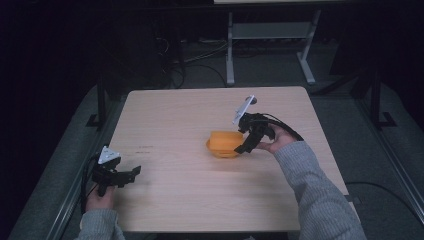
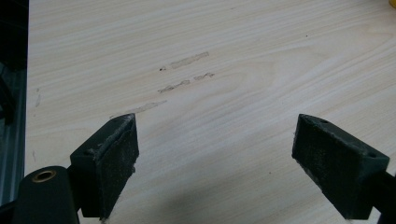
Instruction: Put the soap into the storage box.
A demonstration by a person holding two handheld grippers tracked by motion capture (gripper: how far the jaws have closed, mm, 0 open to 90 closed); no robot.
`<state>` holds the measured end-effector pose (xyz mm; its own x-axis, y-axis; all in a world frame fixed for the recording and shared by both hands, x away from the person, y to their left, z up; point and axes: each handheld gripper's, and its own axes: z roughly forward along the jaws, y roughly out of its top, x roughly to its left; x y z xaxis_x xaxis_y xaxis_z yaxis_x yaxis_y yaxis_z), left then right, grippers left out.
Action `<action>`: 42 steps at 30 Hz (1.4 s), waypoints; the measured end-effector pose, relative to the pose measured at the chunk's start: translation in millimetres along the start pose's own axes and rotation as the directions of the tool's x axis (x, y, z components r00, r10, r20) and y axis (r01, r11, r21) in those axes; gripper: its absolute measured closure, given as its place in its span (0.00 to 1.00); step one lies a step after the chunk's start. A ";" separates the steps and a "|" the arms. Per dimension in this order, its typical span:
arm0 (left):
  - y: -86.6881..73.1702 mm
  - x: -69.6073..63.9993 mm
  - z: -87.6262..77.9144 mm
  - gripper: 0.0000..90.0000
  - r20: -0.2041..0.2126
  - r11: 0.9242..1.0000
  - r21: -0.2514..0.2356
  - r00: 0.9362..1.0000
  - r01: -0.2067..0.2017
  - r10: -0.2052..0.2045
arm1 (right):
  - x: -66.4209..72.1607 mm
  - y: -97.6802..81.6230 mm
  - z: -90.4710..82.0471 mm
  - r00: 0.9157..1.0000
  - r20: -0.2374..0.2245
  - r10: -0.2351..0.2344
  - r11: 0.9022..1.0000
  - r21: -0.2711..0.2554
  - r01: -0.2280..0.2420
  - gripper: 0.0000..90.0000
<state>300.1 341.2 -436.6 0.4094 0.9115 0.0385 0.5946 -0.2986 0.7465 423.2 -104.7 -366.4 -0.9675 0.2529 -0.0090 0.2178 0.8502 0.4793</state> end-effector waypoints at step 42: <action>-1.3 -0.1 -0.8 0.15 -0.002 1.000 -0.015 1.000 0.019 -0.019 | 10.5 -47.3 -17.3 0.996 0.013 0.083 0.996 0.029 -0.083 0.20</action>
<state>298.8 341.8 -437.1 0.3970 0.9175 0.0259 0.5920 -0.2775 0.7567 400.5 -150.3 -373.9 -0.9444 0.3284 0.0188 0.3008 0.8391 0.4532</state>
